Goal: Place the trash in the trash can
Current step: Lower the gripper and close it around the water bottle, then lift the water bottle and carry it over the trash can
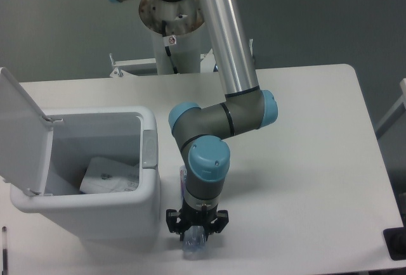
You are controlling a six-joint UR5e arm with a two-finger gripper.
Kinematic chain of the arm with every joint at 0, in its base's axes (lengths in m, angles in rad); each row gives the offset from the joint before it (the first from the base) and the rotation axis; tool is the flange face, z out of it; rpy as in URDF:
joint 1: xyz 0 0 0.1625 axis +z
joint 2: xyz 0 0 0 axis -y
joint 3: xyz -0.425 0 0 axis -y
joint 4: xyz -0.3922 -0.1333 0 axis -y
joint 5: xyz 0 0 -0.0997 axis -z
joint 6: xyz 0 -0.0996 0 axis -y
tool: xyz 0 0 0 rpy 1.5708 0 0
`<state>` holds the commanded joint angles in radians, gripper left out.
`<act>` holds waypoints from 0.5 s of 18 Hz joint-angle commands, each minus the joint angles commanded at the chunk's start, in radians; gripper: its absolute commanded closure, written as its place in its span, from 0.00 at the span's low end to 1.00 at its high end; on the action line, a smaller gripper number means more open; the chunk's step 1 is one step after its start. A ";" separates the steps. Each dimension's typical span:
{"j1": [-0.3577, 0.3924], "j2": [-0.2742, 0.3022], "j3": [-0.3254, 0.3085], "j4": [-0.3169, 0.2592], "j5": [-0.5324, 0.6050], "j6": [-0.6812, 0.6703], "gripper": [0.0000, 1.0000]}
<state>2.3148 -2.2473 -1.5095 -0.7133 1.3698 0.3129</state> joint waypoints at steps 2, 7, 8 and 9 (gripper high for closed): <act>0.002 0.006 0.003 0.000 -0.002 0.005 0.40; 0.044 0.038 0.014 0.000 -0.003 0.012 0.40; 0.063 0.043 0.020 0.002 -0.003 0.014 0.40; 0.096 0.069 0.023 0.002 -0.009 0.020 0.40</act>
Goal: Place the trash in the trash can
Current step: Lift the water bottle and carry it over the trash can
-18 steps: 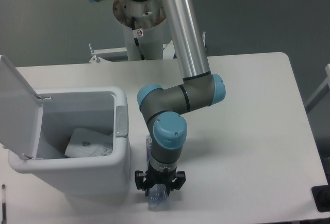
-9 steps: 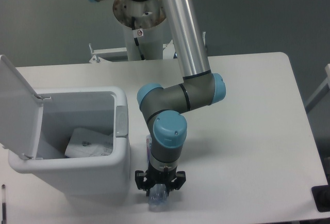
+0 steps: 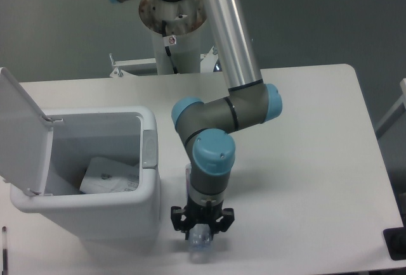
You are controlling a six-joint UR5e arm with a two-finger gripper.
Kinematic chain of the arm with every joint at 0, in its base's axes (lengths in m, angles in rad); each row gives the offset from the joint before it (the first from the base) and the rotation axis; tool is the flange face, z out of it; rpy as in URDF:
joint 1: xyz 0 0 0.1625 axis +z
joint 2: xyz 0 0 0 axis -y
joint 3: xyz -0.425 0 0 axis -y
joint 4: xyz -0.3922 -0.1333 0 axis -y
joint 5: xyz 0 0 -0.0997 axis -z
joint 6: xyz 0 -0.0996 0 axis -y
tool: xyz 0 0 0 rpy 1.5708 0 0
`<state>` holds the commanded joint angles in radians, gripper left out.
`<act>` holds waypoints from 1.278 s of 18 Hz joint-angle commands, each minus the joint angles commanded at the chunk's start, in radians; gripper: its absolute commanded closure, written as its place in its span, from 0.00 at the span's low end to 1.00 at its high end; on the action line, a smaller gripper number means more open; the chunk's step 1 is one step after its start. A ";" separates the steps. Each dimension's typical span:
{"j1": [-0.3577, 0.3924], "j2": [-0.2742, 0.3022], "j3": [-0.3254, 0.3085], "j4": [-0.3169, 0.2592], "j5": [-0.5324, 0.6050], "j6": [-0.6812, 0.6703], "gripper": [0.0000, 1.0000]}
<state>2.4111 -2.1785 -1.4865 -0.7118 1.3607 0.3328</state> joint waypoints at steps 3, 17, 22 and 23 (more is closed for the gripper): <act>0.042 0.017 0.026 -0.002 -0.078 0.002 0.40; 0.181 0.055 0.370 0.002 -0.327 -0.204 0.41; 0.151 0.121 0.397 0.003 -0.351 -0.224 0.41; 0.143 0.141 0.396 0.003 -0.353 -0.244 0.41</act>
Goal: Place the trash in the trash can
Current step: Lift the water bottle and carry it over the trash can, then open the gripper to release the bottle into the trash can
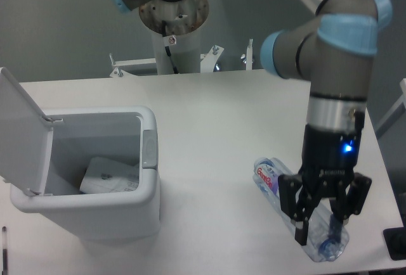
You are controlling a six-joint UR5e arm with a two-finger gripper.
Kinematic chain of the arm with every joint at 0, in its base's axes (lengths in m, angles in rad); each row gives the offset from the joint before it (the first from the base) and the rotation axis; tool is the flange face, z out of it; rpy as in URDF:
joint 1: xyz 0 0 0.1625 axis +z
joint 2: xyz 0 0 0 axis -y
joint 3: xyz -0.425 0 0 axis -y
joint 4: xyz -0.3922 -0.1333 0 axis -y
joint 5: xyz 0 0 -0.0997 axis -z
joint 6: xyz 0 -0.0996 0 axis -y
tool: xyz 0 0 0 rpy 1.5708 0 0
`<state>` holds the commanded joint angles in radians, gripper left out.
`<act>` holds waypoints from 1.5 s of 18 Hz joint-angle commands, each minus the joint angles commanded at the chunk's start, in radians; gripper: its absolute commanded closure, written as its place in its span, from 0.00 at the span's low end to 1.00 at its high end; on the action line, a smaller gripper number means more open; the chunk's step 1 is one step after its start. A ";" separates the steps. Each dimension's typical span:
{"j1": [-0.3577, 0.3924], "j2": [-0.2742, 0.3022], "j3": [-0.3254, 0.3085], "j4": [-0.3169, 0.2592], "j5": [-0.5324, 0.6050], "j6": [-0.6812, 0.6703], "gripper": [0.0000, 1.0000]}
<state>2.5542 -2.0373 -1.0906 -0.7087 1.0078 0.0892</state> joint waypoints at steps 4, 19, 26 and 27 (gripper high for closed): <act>-0.035 0.052 -0.012 -0.002 0.000 -0.043 0.41; -0.229 0.137 -0.175 -0.002 0.006 -0.131 0.41; -0.288 0.137 -0.247 -0.002 0.002 -0.126 0.40; -0.293 0.137 -0.252 -0.002 0.002 -0.123 0.33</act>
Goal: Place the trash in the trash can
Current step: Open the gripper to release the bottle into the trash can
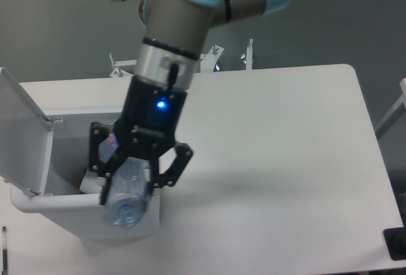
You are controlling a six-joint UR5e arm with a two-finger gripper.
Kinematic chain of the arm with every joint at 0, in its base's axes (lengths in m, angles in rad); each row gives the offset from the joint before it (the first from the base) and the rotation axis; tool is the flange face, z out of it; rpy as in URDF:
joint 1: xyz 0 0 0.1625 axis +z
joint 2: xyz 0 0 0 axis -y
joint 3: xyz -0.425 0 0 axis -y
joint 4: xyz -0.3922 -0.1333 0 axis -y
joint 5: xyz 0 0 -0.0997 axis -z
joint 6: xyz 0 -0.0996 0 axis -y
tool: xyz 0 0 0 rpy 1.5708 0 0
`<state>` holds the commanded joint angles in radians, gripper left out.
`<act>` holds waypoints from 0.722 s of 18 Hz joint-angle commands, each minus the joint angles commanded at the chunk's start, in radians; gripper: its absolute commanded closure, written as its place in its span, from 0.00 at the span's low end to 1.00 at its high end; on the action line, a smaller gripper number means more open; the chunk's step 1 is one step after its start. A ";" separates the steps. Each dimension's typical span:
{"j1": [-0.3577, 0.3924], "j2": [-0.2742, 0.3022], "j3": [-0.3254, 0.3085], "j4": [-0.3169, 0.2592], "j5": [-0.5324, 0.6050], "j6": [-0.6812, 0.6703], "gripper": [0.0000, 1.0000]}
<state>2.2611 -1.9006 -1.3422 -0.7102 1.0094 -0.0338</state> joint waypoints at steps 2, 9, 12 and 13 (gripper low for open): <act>-0.006 -0.002 0.001 0.002 0.000 0.012 0.00; 0.012 0.005 0.021 0.002 0.000 0.015 0.00; 0.067 0.018 0.046 0.002 0.003 0.031 0.00; 0.089 0.028 0.047 0.002 0.006 0.046 0.00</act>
<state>2.3498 -1.8731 -1.2947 -0.7087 1.0155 0.0121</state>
